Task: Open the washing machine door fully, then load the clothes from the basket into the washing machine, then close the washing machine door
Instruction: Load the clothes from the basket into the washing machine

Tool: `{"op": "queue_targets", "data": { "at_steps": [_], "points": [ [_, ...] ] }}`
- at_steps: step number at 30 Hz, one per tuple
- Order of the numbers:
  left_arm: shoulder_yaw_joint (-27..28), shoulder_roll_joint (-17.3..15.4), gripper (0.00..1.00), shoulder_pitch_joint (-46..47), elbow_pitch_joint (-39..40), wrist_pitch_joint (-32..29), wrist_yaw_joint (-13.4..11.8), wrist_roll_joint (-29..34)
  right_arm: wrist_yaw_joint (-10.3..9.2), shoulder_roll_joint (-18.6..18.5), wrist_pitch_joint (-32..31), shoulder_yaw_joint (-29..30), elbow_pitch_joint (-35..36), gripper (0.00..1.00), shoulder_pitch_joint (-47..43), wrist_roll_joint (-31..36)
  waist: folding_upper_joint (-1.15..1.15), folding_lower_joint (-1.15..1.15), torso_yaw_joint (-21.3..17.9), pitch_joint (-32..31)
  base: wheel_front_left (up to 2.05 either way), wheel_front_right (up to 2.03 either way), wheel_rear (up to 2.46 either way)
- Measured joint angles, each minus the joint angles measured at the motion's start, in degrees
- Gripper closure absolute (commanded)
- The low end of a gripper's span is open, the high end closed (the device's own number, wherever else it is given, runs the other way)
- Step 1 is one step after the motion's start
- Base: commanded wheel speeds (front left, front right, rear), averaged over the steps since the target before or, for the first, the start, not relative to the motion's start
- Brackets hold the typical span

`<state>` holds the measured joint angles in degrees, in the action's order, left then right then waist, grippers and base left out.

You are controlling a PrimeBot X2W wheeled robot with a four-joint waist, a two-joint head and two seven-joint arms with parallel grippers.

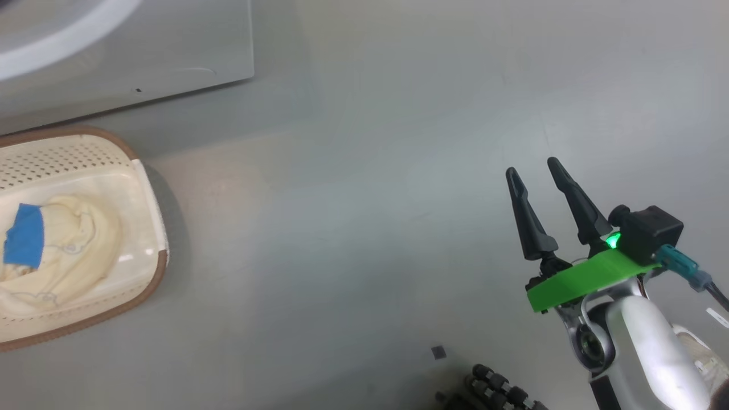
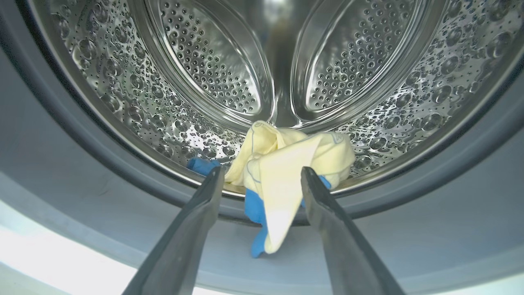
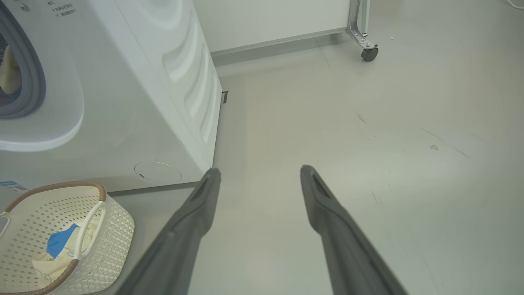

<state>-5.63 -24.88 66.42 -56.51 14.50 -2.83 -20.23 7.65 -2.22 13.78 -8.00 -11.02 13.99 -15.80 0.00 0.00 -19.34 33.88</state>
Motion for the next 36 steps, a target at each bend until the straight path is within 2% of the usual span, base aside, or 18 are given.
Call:
{"op": "queue_targets", "data": {
  "at_steps": [13, 26, 36],
  "points": [
    [2.3, 8.5, 0.00, -25.4, 20.5, 0.1, -2.1, 2.0, 0.00, 0.0, -4.8, 3.6, 3.9, 0.00, -4.8, 4.6, 0.00, 0.00, 7.6, -8.8, 0.00, 0.00, 0.00],
    [3.6, 13.4, 0.00, -44.5, 34.4, 0.1, -3.8, 3.6, 0.00, -1.6, -7.9, 5.5, 7.1, 0.00, -8.1, 6.4, 0.00, -0.01, 12.2, -16.6, 0.00, 0.00, 0.00],
    [1.9, 16.7, 0.00, -56.7, 41.2, 0.1, -3.7, 5.4, 0.00, -3.0, -9.9, 5.5, 8.5, 0.00, -11.5, 7.1, 0.00, -0.01, 14.8, -22.9, 0.00, 0.00, 0.00]
  ]
}}
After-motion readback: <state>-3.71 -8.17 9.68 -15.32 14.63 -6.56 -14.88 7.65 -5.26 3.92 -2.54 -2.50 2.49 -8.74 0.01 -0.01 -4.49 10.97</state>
